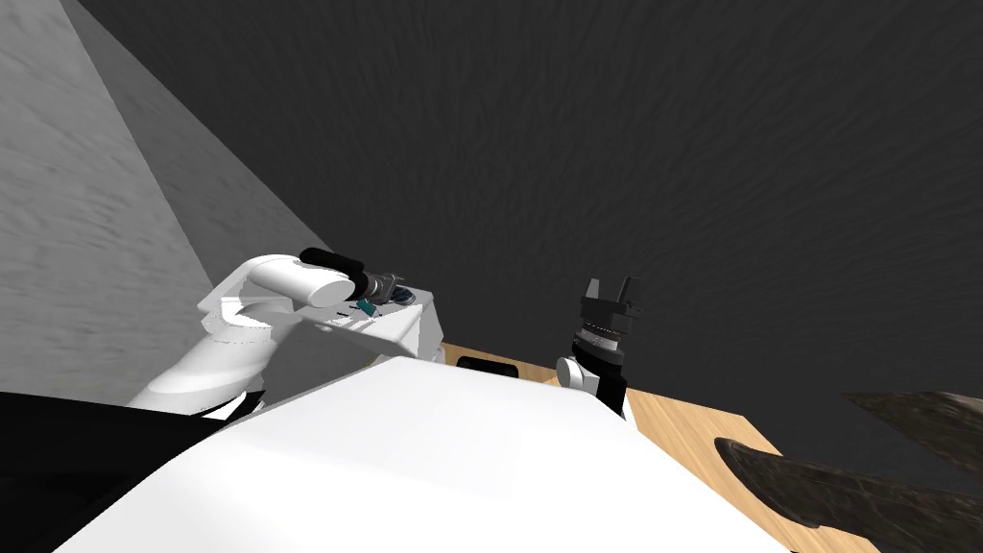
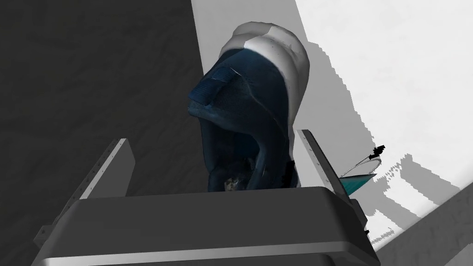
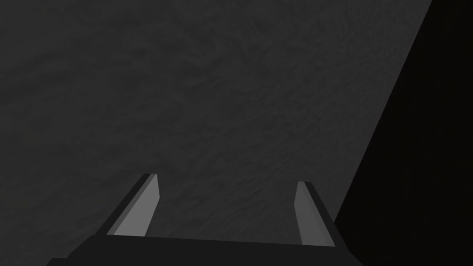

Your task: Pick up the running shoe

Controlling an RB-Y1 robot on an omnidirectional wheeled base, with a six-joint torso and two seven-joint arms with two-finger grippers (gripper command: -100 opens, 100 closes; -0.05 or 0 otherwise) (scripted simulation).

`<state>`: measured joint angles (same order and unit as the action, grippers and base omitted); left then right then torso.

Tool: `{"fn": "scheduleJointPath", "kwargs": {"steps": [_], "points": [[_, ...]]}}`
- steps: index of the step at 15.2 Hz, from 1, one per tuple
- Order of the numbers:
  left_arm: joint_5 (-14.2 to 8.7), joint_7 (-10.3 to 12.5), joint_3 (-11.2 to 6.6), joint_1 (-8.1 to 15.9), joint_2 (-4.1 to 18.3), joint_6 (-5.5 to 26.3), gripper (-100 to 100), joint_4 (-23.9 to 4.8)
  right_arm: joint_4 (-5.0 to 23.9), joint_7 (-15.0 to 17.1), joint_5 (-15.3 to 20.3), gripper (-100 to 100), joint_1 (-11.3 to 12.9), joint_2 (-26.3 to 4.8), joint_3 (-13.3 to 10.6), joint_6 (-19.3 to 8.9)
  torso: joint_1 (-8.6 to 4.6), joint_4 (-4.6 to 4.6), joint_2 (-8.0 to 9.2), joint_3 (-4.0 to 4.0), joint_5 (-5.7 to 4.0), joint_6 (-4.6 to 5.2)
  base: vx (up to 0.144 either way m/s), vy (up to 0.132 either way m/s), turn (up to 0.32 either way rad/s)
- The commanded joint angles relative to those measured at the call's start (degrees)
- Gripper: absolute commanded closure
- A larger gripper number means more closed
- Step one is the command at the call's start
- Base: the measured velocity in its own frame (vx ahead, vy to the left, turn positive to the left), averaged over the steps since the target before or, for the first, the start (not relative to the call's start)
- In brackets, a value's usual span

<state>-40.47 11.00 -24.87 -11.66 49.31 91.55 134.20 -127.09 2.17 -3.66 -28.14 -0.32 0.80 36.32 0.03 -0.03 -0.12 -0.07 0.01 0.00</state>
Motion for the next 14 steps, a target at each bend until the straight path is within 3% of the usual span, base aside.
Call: {"fn": "scheduleJointPath", "kwargs": {"steps": [1, 13, 14], "points": [[-0.17, 0.18, 0.0, 0.2, 0.2, 2.24, -100, 0.07, 0.0, 0.0, 0.0, 0, 0.0, 0.0, 0.0, 0.0, 0.0, 0.0, 0.0, 0.0, 0.0, 0.0, 0.02, 0.005, -0.019], [-3.98, 1.0, -2.29, 1.69, 2.86, 16.48, -100, 0.57, 0.0, 0.0, 0.0, 0, 0.0, 0.0, 0.0, 0.0, 0.0, 0.0, 0.02, 0.01, 0.0, -0.01, 0.023, 0.005, -0.036], [-3.98, 1.0, -2.29, 1.69, 2.86, 16.6, -100, 0.57, 0.0, 0.0, 0.0, 0, 0.0, 0.0, 0.0, 0.0, -0.01, 0.0, 0.03, 0.01, 0.0, 0.0, 0.015, 0.004, -0.017]]}}
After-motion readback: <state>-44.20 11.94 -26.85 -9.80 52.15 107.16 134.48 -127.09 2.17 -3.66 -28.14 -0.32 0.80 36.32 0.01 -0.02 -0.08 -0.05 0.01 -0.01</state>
